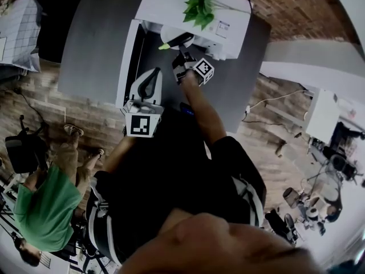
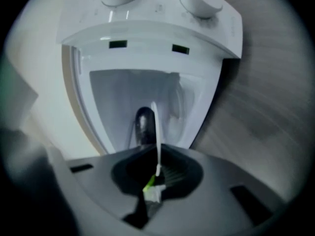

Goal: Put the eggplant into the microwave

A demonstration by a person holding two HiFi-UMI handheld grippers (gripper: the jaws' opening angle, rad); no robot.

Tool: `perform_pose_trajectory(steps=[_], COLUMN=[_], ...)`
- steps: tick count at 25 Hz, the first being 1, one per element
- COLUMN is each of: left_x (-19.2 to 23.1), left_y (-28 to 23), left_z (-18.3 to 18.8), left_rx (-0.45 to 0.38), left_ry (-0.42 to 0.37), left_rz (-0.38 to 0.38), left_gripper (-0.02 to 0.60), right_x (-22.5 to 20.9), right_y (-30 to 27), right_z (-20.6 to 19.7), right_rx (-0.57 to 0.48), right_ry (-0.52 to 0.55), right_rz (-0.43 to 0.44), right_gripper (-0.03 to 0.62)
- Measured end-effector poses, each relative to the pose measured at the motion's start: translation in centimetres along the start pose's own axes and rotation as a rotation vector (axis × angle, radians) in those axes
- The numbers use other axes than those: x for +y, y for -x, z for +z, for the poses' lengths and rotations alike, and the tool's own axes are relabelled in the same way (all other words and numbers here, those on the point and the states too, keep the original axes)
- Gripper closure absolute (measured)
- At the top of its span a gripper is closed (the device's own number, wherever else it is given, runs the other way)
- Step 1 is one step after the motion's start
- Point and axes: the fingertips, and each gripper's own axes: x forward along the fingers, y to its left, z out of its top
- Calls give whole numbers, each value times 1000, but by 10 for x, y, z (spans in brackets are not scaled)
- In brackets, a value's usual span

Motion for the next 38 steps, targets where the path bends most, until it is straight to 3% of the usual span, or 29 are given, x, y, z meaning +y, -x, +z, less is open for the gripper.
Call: perform_pose_trajectory(steps=[18,38], left_x=[18,31], left_y=[-32,-40], left_z=[-16,-23], left_rx=[51,68], left_ry=[18,34], left_rz=[-23,-19], left_gripper=[545,545], right_x=[-17,-27], right_y=[-48,-63], right_z=[27,38], right_rx=[-68,-87], right_ry=[-44,-47], right_rz=[-28,-93], right_gripper=[554,554])
